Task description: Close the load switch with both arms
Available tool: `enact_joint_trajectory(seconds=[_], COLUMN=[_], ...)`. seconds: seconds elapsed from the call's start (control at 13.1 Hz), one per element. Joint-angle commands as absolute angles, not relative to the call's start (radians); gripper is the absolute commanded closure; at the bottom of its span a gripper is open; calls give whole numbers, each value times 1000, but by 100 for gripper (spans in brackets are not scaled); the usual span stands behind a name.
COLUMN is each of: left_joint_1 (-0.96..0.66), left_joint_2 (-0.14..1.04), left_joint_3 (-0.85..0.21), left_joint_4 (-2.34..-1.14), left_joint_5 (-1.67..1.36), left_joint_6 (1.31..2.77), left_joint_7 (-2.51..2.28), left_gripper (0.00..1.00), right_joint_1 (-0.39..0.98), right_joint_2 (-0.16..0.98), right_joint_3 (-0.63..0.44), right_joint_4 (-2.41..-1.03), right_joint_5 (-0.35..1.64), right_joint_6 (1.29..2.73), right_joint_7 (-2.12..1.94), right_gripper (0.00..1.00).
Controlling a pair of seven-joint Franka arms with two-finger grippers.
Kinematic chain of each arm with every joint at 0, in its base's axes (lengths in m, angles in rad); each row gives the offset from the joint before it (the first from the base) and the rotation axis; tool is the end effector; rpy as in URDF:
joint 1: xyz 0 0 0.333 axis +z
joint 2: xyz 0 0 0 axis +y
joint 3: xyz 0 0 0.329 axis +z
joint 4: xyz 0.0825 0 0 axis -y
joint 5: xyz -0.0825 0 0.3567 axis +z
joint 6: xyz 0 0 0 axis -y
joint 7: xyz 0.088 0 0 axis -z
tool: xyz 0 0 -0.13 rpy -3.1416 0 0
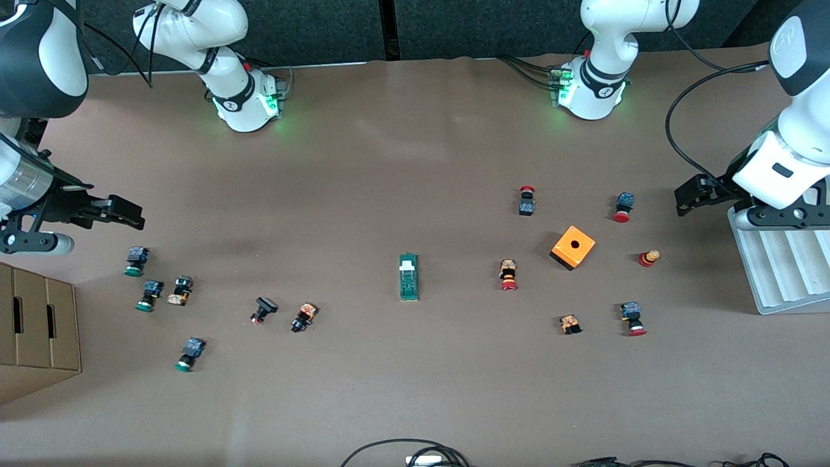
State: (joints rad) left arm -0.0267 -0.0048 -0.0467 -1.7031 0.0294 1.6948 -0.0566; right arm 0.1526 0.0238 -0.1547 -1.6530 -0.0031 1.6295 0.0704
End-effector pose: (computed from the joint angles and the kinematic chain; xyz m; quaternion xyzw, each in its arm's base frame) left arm 0.5316 -0.0357 0.5686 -0.9998 0.0102 0.0008 0.0148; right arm 0.5354 -0.0006 0.5704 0.9991 -0.0361 -0.0234 0.0042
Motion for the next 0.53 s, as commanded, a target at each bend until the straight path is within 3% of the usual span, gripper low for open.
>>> enact_joint_trajectory(seconds=[0.0,0.46], left_joint_1=[-29,-43], left_joint_2=[-9,-3], left_joint_3=[-51,-125], left_joint_4=[-1687,-1687], left_joint_5=[15,23], left_joint_6=[1677,1689], left_joint_7=[-67,-71], left_gripper=[0,0], right_joint_1=[155,156], right_joint_2=[29,29], right_joint_3=[-158,-158], right_joint_4=[-1635,-1635], right_joint_5=[-28,-34], right_joint_6=[1614,1615], right_joint_7=[64,66], right_gripper=[0,0])
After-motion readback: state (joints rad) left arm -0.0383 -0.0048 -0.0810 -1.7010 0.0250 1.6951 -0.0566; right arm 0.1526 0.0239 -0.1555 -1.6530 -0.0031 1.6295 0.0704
